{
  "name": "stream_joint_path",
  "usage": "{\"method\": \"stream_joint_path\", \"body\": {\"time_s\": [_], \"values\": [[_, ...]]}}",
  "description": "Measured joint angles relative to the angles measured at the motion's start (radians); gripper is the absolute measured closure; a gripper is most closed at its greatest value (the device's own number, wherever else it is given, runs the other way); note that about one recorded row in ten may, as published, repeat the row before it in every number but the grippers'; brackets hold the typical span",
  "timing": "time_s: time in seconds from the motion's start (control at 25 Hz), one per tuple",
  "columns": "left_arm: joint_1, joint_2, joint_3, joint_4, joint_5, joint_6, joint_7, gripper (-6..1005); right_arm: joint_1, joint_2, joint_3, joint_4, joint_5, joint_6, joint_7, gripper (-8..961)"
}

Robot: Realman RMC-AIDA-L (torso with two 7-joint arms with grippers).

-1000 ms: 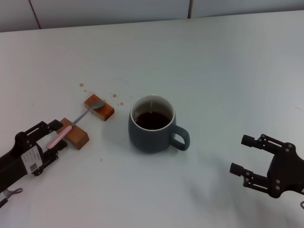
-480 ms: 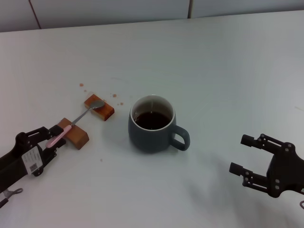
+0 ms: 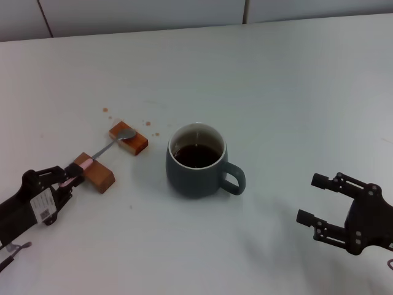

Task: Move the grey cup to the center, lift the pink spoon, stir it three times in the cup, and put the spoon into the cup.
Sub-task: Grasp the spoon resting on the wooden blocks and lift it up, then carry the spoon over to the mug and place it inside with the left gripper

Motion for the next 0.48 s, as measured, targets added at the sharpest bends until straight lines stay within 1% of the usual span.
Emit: {"method": "stream_joint_path", "body": {"time_s": [0.04,0.16,0.2,0.24,0.36,0.48], "values": [[-0.002,0.001,-0.017,-0.003,-0.009,0.018,0.033,763,0.000,0.000,0.000,0.000,0.000,0.000,0.000,207],[-0.005,0.000,-0.030,-0.003,-0.023,0.043,0.057,820,0.000,0.000,0.000,0.000,0.001,0.000,0.000,207],[-0.017,-0.002,-0.042,-0.004,-0.060,0.102,0.108,839,0.000,0.000,0.000,0.000,0.001,0.000,0.000,207],[-0.021,-0.002,-0.043,-0.004,-0.068,0.113,0.117,844,0.000,0.000,0.000,0.000,0.001,0.000,0.000,207],[-0.059,-0.002,-0.047,0.002,-0.102,0.190,0.192,858,0.002,0.001,0.001,0.002,0.002,0.001,0.000,207],[-0.115,-0.001,-0.053,0.010,-0.132,0.259,0.278,868,0.003,0.001,0.001,0.003,0.002,0.003,0.000,208]]}}
